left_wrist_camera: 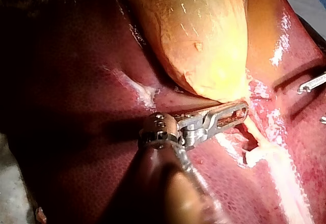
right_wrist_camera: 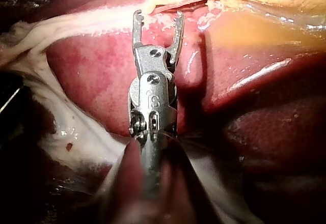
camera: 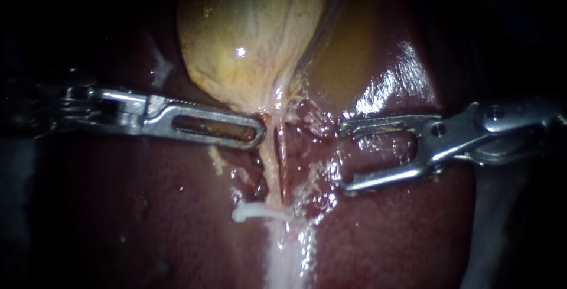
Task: Going back first clip left tube
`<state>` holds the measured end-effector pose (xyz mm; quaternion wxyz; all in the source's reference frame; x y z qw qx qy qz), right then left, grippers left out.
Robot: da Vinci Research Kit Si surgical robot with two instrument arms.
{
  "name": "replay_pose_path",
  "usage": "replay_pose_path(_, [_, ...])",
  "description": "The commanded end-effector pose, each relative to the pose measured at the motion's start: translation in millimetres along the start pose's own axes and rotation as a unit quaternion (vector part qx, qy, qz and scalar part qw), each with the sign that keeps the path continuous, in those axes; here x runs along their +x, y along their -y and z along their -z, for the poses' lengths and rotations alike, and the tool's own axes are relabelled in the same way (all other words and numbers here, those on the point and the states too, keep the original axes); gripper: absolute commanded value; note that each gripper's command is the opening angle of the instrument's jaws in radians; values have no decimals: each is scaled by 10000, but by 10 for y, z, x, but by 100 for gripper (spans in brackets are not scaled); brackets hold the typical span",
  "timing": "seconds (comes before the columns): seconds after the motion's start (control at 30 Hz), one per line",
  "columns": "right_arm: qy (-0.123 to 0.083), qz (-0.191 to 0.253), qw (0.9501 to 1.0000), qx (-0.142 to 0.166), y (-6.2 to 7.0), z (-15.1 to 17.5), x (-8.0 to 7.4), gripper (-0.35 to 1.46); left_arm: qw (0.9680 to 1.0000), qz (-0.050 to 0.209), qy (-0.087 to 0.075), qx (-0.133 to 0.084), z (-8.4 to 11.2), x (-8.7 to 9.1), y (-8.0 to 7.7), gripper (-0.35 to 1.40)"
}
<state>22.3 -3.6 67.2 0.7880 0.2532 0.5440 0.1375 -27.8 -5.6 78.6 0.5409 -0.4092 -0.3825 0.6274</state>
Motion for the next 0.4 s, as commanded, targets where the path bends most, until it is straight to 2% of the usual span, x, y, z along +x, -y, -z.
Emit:
replay_pose_path(0.03, [0,-1,10000,0,0,0,1,50,10000,4,4,-6,2,1,-1,-35])
replay_pose_path(0.4, [-1,-2,10000,-2,0,0,1,50,10000,5,8,-9,3,1,-1,-35])
